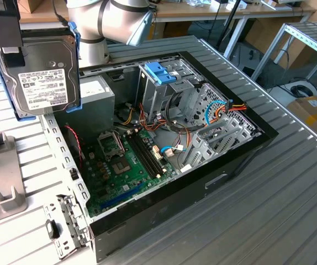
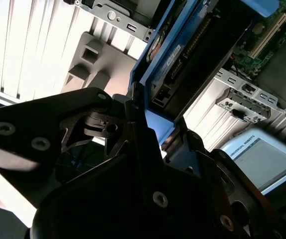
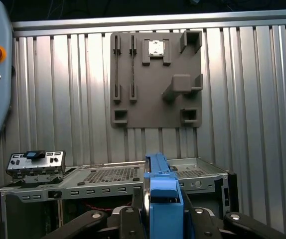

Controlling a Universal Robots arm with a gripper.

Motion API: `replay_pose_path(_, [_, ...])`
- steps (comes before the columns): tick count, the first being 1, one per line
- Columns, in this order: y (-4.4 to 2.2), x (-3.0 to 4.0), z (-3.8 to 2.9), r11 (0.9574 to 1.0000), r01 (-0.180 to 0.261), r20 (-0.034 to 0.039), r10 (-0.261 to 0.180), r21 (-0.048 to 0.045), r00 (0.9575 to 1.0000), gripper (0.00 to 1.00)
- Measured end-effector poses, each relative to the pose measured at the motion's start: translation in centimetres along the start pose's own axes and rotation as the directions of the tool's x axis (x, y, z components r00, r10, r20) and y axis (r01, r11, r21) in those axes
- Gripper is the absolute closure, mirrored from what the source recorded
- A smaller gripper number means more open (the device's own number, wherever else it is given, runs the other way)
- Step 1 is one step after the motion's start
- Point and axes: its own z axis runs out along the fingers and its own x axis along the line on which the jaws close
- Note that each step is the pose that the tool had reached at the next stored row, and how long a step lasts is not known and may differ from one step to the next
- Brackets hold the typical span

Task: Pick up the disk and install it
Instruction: 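Pick up the disk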

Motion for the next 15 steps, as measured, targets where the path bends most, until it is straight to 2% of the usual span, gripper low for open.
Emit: replay_pose_path(15, [-0.64, 0.02, 0.02, 1.0, 0.0, 0.0, 0.0, 0.0, 1.0, 0.63])
